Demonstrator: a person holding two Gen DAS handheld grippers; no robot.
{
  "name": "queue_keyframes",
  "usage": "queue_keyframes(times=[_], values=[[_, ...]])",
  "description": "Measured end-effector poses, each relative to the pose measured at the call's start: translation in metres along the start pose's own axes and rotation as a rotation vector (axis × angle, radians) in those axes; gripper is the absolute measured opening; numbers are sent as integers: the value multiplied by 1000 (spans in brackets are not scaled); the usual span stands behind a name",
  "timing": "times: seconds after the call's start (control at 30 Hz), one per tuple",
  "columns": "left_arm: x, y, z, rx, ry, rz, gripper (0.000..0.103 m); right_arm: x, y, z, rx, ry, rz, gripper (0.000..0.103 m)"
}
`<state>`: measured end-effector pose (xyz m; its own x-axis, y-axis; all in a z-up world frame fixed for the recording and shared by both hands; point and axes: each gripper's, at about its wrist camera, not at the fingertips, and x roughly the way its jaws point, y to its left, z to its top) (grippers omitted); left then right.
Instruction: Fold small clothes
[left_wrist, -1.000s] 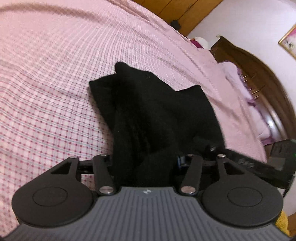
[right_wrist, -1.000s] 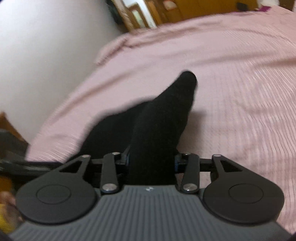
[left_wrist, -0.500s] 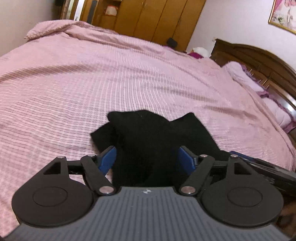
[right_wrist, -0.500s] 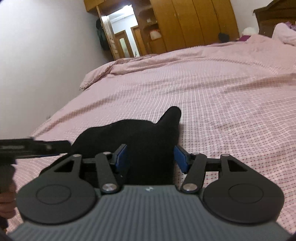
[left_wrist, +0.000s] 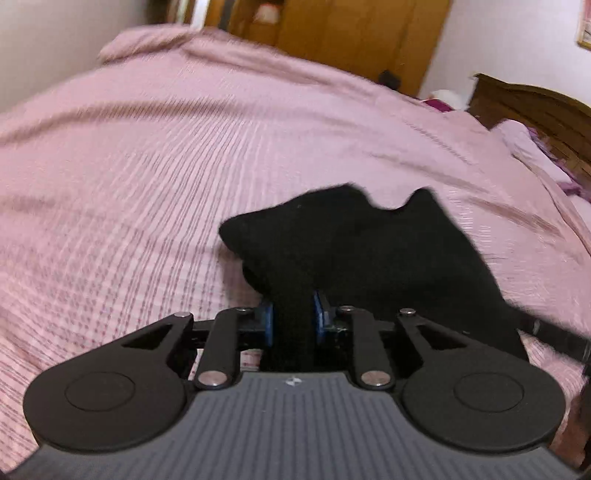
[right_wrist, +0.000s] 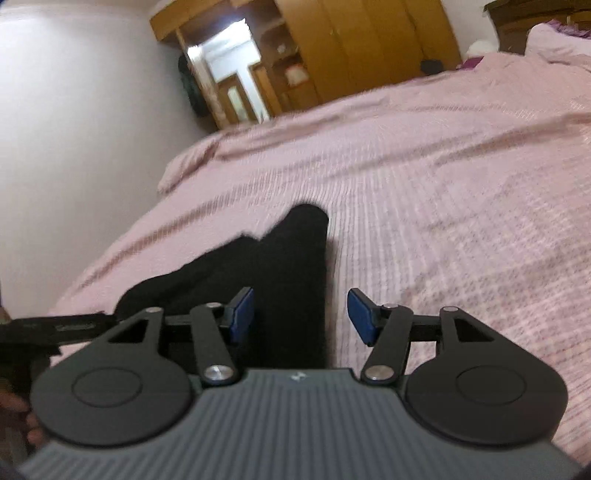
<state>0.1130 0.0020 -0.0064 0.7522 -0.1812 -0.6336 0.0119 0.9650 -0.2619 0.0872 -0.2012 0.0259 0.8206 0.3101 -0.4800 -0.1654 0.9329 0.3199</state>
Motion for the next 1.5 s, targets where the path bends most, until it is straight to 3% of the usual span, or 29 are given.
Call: queue_keyframes(times=[0.07, 0.2, 0.37, 0.53, 0.67, 0.97, 1.07, 1.17, 1.37, 1.5], values=[[6, 3, 1, -6, -8, 19, 39, 10, 4, -11, -20, 30, -10, 59], [1, 4, 2, -3, -11, 29, 47, 11, 7, -14, -22, 42, -6, 59], [-27, 11, 2, -73, 32, -28, 64, -9, 16, -7, -32, 25, -14, 59], [-46, -3, -15, 45, 51, 7, 72, -26, 20, -17, -42, 20, 3, 59], [-31, -4, -32, 101, 66, 78, 84, -10, 17, -32, -37, 101, -20, 59], [-53, -4, -38, 40, 113, 88, 90, -30, 27, -33, -54, 83, -50, 63], [-59, -12, -47, 53, 136, 119, 95, -45, 34, -35, -71, 75, -45, 76], [-58, -20, -54, 84, 172, 151, 95, -58, 43, -41, -103, 72, -65, 79], [-53, -27, -66, 89, 232, 142, 96, -61, 41, -52, -91, 140, -145, 82], [-45, -26, -70, 81, 261, 150, 96, -54, 33, -57, -48, 192, -148, 82]])
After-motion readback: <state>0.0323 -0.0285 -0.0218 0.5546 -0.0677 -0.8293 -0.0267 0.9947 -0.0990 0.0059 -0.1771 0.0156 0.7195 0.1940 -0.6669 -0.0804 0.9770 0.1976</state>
